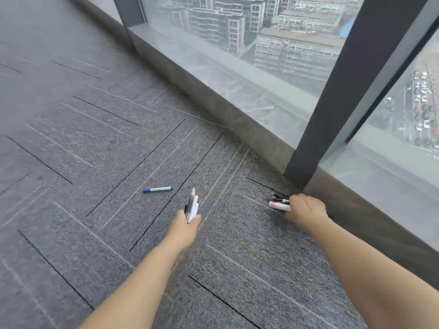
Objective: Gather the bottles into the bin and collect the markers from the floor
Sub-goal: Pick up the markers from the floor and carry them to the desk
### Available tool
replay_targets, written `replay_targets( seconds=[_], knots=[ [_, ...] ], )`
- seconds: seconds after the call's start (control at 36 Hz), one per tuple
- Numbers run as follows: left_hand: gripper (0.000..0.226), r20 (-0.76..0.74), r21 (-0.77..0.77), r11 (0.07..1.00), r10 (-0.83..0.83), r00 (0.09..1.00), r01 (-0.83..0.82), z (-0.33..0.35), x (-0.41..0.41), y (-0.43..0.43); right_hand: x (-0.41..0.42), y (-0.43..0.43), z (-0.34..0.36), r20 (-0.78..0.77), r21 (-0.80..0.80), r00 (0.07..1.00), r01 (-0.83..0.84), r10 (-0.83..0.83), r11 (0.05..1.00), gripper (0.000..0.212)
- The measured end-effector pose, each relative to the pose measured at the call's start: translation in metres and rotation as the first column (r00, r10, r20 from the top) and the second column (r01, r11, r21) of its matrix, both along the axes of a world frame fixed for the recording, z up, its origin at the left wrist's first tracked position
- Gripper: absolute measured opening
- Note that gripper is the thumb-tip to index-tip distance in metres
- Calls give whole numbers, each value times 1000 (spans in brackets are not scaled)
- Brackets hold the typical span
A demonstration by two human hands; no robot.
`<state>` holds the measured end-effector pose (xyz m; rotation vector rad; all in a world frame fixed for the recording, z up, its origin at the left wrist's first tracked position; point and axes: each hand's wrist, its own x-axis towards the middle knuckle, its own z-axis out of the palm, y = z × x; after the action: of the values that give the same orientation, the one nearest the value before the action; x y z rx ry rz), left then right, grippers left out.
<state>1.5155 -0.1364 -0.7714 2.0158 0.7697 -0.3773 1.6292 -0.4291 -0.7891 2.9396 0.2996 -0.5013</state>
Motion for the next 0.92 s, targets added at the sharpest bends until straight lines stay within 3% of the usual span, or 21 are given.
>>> replay_targets(
  seconds=[0.19, 0.36, 0.5, 0.64, 0.81, 0.92],
  knots=[
    [28, 9, 2, 984, 180, 984, -180, 7, -23, 54, -5, 95, 13, -36, 226, 997, -63, 73, 972, 18],
    [23, 8, 29, 944, 327, 945, -327, 17, -64, 110, -14, 202, 16, -96, 339, 964, -202, 247, 919, 13],
    [26, 7, 35, 868, 495, 869, -495, 10, -94, 147, -16, 279, 4, -120, 435, 954, -199, 275, 878, 14],
    [26, -10, 21, 853, 521, 853, -521, 4, -119, 163, -4, 324, -7, -123, 501, 955, -175, 270, 847, 18],
    [30, 0, 47, 798, 601, 799, -600, -9, -160, 190, 14, 355, -19, -49, 501, 960, -215, 276, 838, 27],
    [31, -36, 63, 774, 633, 773, -630, -13, -186, 196, 19, 361, -28, -30, 400, 950, -273, 310, 875, 23]
  ],
)
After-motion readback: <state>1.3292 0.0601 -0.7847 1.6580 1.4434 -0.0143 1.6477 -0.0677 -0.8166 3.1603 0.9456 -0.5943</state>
